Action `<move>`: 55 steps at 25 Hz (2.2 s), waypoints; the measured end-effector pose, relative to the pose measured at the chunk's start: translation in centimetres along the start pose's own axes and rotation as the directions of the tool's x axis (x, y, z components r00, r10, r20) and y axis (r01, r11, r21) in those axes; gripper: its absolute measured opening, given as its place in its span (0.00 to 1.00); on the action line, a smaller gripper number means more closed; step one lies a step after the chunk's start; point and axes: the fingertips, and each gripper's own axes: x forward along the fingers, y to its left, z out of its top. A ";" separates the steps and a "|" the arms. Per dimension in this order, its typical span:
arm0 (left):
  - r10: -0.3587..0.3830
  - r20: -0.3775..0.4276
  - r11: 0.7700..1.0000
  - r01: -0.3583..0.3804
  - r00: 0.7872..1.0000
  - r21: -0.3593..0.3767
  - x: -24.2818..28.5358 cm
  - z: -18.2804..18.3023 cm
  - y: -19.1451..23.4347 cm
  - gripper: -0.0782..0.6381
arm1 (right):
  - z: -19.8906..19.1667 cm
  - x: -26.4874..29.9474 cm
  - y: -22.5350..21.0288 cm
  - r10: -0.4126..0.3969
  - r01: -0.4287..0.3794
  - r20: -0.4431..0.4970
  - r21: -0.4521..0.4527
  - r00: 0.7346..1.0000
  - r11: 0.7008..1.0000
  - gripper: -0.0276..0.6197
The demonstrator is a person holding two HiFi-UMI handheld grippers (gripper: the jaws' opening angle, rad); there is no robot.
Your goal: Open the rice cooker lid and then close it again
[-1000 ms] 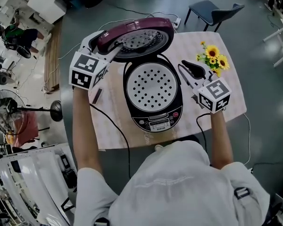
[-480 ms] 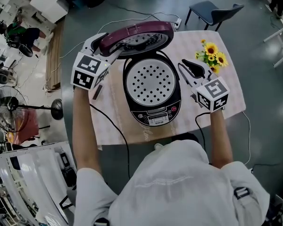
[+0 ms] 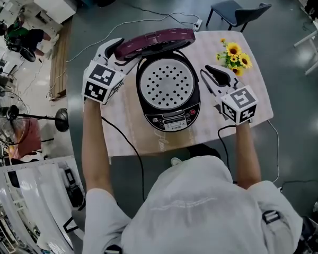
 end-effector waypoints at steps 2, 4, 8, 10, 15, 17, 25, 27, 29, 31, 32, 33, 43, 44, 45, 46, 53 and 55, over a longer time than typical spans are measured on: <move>0.000 0.014 1.000 0.000 1.000 -0.004 -0.4 0.1 -0.6 0.54 | 0.0 -0.5 0.4 0.005 -0.005 0.001 0.000 1.000 1.000 0.18; -0.003 0.016 1.000 0.003 1.000 -0.004 -0.7 0.0 -1.1 0.54 | 0.0 -1.0 0.9 0.006 -0.006 0.000 -0.003 1.000 1.000 0.18; -0.007 0.018 1.000 0.007 1.000 -0.011 -1.3 -0.2 -2.3 0.54 | -0.2 -2.1 1.6 0.006 -0.006 -0.008 -0.006 1.000 1.000 0.18; -0.005 0.021 1.000 0.006 1.000 -0.016 -1.5 -0.5 -2.8 0.54 | -0.4 -2.5 2.0 0.005 -0.005 -0.012 -0.006 1.000 1.000 0.18; 0.008 0.039 1.000 -0.007 0.999 -0.030 -2.1 -0.8 -4.1 0.54 | -1.2 -3.9 2.8 0.001 -0.001 -0.027 -0.004 1.000 1.000 0.18; 0.006 0.032 1.000 -0.005 0.999 -0.025 -2.3 -1.1 -4.9 0.54 | -1.7 -4.5 3.1 -0.001 0.001 -0.038 -0.003 0.999 1.000 0.18; 0.000 0.011 1.000 0.000 1.000 -0.024 -3.0 -2.7 -8.0 0.54 | -3.2 -6.3 4.9 0.012 -0.012 -0.073 -0.007 0.997 1.000 0.19; 0.004 -0.001 1.000 -0.004 1.000 -0.012 -3.0 -3.0 -8.7 0.54 | -3.5 -6.7 5.2 0.017 -0.018 -0.080 -0.009 0.997 1.000 0.19; 0.008 -0.015 1.000 -0.008 1.000 0.003 -3.0 -3.5 -9.4 0.54 | -3.7 -7.0 5.5 0.022 -0.023 -0.087 -0.013 0.996 1.000 0.19; 0.011 -0.028 1.000 -0.010 1.000 0.017 -3.1 -3.8 -10.0 0.54 | -3.9 -7.3 5.8 0.026 -0.027 -0.092 -0.015 0.995 1.000 0.20; 0.011 -0.034 1.000 -0.011 0.999 0.023 -3.1 -4.0 -10.3 0.54 | -4.0 -7.5 6.0 0.027 -0.029 -0.095 -0.016 0.995 0.999 0.20; 0.012 -0.039 1.000 -0.011 0.999 0.027 -3.1 -4.2 -10.7 0.55 | -4.1 -7.7 6.2 0.028 -0.030 -0.097 -0.017 0.995 0.999 0.20; 0.004 -0.089 0.998 0.002 0.996 0.068 -3.3 -6.6 -14.2 0.59 | -6.0 -8.7 8.0 0.047 -0.049 -0.122 -0.012 0.991 0.999 0.22; 0.001 -0.090 0.997 0.005 0.996 0.073 -3.2 -6.8 -14.5 0.60 | -6.2 -8.7 8.1 0.049 -0.051 -0.125 -0.011 0.991 0.999 0.22; 0.000 -0.091 0.997 0.007 0.996 0.074 -3.2 -7.0 -14.7 0.60 | -6.4 -8.6 8.3 0.052 -0.054 -0.127 -0.010 0.991 0.998 0.22; -0.002 -0.091 0.997 0.008 0.996 0.073 -3.2 -7.1 -14.8 0.60 | -6.6 -8.5 8.5 0.055 -0.056 -0.129 -0.008 0.990 0.998 0.23; -0.021 -0.113 0.997 0.029 0.993 0.074 -3.2 -7.8 -15.7 0.60 | -7.5 -8.2 9.2 0.066 -0.066 -0.138 0.008 0.988 0.998 0.23; -0.034 -0.126 0.996 0.044 0.991 0.077 -3.1 -8.1 -16.1 0.60 | -7.7 -8.1 9.4 0.069 -0.068 -0.138 0.015 0.988 0.998 0.23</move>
